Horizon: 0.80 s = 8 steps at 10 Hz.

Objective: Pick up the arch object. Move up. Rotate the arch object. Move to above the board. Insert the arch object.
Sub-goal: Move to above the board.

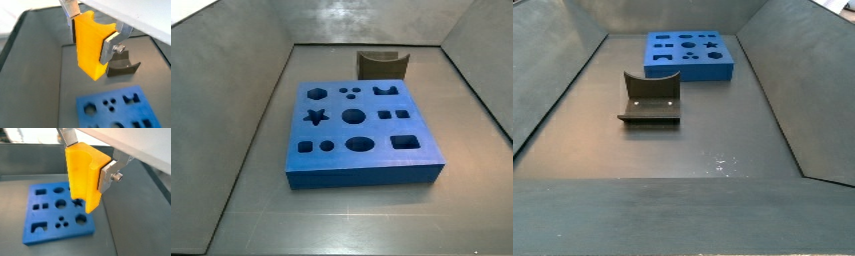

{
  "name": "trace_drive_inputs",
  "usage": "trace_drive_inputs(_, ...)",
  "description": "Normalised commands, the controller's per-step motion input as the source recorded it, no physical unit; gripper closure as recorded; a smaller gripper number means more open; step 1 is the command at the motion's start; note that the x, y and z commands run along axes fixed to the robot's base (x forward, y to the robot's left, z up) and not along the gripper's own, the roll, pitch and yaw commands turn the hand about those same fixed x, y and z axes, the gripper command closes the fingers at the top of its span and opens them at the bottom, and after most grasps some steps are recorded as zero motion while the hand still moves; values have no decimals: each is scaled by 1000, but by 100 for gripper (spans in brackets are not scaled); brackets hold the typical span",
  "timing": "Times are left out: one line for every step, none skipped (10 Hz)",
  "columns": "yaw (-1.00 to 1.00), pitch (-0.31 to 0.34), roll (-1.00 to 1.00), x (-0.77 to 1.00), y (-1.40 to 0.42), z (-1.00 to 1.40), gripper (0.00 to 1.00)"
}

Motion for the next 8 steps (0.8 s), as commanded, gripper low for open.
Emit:
trace_drive_inputs(1000,-18,36,252,-1000,89,100)
trace_drive_inputs(1000,-14,44,264,-1000,86,100)
trace_drive_inputs(1000,-8,53,237,-809,67,100)
trace_drive_inputs(1000,-2,59,180,-514,43,100)
trace_drive_inputs(1000,4,74,107,-254,33,100)
trace_drive_inputs(1000,8,87,72,-166,24,100)
trace_drive_inputs(1000,12,103,64,-110,15,100)
trace_drive_inputs(1000,20,134,64,-72,5,100)
